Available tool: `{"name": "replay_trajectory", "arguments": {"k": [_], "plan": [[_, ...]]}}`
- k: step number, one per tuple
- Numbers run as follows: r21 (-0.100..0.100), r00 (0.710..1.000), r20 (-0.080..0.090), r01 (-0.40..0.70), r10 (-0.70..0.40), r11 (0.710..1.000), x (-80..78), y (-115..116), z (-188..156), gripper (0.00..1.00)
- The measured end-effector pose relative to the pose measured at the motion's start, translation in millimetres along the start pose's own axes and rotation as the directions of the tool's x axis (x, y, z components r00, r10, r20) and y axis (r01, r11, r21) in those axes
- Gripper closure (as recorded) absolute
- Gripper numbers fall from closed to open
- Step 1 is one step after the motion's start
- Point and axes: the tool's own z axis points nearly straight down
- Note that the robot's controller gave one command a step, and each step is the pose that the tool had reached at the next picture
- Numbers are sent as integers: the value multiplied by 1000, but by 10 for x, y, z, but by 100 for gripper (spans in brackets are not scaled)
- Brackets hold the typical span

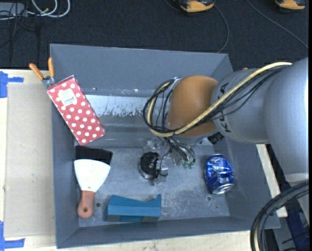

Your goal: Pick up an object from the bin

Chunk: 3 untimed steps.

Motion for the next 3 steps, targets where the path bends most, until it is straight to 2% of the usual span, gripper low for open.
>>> {"name": "replay_trajectory", "arguments": {"k": [1, 2, 3], "plan": [[0, 1000, -5, -1, 1, 1000, 12, 1, -47, 100], [0, 1000, -11, -1, 1, 1000, 32, 5, -328, 100], [0, 1000, -6, -1, 1, 1000, 15, 7, -652, 100]]}}
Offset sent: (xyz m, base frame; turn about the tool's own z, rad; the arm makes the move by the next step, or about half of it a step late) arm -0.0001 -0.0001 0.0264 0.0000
